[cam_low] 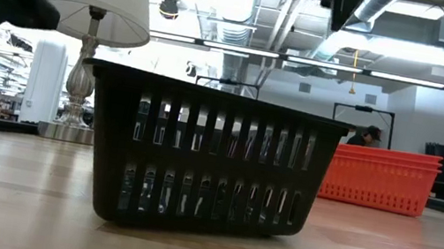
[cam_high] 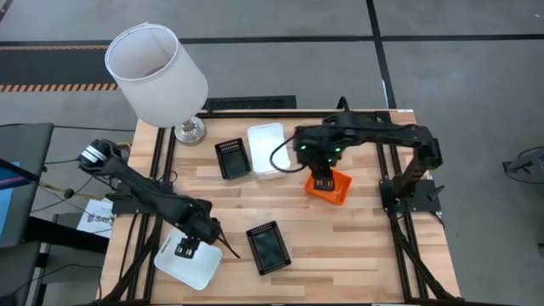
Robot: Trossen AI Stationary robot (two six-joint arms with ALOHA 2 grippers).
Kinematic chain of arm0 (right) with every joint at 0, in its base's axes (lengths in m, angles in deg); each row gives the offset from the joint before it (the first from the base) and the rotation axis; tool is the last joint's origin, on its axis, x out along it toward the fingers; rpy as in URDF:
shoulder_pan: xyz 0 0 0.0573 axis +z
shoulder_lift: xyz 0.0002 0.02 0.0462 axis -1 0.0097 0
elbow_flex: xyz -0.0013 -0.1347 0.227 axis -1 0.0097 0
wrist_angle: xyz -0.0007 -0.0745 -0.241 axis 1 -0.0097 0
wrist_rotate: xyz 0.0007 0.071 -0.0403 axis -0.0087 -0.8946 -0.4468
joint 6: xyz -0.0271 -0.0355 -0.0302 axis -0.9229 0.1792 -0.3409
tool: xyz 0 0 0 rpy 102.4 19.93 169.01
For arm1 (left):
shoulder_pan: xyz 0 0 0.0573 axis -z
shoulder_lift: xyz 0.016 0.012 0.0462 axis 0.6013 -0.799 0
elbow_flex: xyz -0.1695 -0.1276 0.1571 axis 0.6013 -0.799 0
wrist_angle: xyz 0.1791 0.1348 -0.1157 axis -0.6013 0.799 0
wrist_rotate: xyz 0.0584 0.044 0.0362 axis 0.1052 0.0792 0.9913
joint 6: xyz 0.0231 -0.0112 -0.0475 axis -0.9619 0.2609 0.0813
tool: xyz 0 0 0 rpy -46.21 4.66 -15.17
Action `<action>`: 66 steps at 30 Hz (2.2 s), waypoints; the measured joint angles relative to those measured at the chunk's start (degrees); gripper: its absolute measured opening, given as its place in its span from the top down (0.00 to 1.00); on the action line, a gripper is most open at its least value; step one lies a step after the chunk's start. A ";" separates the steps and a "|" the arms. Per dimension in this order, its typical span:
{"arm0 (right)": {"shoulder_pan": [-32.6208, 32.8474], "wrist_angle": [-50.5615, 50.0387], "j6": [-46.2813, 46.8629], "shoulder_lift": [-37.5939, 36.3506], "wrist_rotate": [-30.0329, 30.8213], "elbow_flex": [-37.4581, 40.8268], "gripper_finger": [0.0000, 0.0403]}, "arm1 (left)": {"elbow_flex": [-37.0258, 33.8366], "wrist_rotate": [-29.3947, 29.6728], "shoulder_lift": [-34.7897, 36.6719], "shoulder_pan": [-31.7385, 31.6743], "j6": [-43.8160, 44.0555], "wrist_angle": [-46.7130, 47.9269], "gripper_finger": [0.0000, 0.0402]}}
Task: Stack baskets by color
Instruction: Stack the bottom white bin on the white bins
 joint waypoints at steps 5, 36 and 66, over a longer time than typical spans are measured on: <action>0.00 0.07 2.68 -5.08 0.00 0.00 0.44 | 0.00 -0.37 -4.55 0.01 -1.25 -1.63 0.36; 0.22 1.68 1.44 -12.48 0.17 -0.01 0.44 | 13.78 10.84 -19.23 -22.57 -17.55 -39.29 0.41; 11.16 51.16 22.13 2.18 -0.20 28.36 0.44 | 24.50 46.54 25.43 -10.26 20.76 -1.78 0.41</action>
